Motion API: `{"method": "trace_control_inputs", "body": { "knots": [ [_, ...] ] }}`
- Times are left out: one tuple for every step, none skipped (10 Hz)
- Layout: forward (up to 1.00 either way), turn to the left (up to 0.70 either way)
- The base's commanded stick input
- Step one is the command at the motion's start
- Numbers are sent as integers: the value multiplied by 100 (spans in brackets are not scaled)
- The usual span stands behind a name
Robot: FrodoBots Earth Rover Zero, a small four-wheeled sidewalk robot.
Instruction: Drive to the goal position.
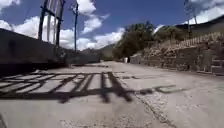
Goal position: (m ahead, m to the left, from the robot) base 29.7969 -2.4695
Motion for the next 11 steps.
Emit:
{"method": "trace_control_inputs", "body": {
  "knots": [
    [100, -1],
    [100, -1],
    [100, -1],
    [100, -1],
    [100, -1],
    [100, -1],
    [100, -1],
    [100, -1],
    [100, 31],
    [100, 14],
    [100, -1]
  ]
}}
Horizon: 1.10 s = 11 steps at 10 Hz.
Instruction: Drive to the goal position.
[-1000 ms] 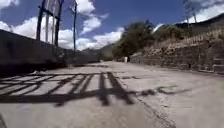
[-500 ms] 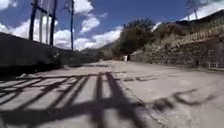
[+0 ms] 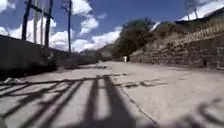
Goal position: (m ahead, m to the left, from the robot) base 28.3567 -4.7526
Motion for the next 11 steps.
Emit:
{"method": "trace_control_inputs", "body": {
  "knots": [
    [100, -1],
    [100, -1],
    [100, -1],
    [100, -1],
    [100, -1],
    [100, -1],
    [100, -1],
    [100, -1],
    [100, -1],
    [100, -1],
    [100, -1]
  ]
}}
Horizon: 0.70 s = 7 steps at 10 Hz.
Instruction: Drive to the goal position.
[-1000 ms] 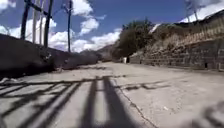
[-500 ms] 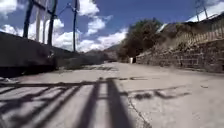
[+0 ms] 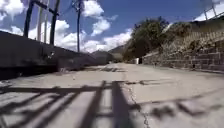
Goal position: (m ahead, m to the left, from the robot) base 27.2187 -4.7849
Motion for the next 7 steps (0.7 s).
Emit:
{"method": "trace_control_inputs", "body": {
  "knots": [
    [100, -1],
    [100, -1],
    [100, -1],
    [100, -1],
    [100, -1],
    [100, -1],
    [100, -1]
  ]
}}
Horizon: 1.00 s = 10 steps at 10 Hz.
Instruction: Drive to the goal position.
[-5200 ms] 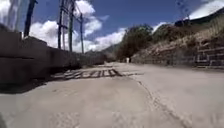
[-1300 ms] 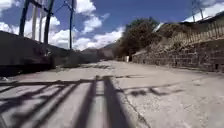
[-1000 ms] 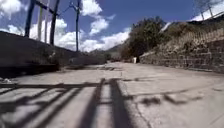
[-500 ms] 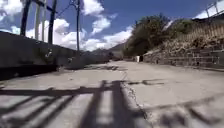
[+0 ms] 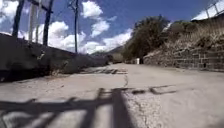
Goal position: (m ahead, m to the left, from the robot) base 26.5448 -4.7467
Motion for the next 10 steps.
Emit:
{"method": "trace_control_inputs", "body": {
  "knots": [
    [100, -1],
    [100, -1],
    [100, -1],
    [100, -1],
    [100, -1],
    [100, -1],
    [100, -1],
    [100, -1],
    [100, -1],
    [100, -1]
  ]
}}
